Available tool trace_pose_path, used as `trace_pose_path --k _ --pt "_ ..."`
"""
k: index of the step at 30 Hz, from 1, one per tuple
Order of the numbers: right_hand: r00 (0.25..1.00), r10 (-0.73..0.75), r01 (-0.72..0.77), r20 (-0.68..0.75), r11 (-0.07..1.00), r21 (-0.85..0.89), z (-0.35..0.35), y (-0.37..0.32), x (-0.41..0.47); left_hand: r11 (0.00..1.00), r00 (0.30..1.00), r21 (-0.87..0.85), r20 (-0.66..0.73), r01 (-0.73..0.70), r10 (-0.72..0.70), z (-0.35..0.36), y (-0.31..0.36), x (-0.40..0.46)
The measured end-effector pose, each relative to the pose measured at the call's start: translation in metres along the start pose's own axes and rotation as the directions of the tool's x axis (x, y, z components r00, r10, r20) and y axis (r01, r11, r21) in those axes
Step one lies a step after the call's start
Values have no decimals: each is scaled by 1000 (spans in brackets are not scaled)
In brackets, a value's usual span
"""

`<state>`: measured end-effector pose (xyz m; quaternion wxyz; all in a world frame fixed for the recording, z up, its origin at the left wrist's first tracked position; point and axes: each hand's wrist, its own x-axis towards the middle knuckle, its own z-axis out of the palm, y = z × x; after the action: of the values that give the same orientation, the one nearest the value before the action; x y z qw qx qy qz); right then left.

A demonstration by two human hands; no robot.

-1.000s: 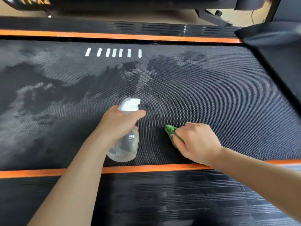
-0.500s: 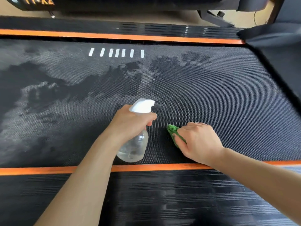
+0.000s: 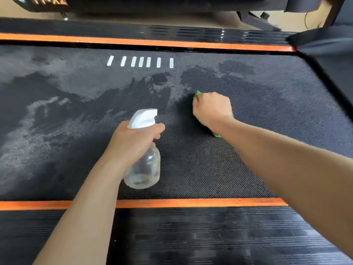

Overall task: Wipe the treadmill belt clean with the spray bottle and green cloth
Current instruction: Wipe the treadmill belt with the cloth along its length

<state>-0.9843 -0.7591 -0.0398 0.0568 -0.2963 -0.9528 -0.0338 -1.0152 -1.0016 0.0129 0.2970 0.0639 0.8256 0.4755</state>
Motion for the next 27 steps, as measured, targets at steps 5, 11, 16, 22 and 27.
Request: trace_pose_path --k 5,11,16,22,27 --pt "908 -415 408 55 907 107 -9 -14 -103 1000 1000 -12 -10 -2 2 -8 1 2" --pt "732 -681 677 39 732 75 -9 -7 -102 999 999 16 19 31 -31 -10 -4 0" --pt "963 -268 267 -28 962 -54 -2 -15 -5 999 999 20 19 44 -44 -11 -7 2" --pt "955 -295 295 32 955 17 -1 -41 -67 1000 1000 -14 13 17 -17 -10 -2 2" --pt "752 -659 654 9 748 114 -10 -26 -120 999 999 0 23 32 -32 -9 -4 1"
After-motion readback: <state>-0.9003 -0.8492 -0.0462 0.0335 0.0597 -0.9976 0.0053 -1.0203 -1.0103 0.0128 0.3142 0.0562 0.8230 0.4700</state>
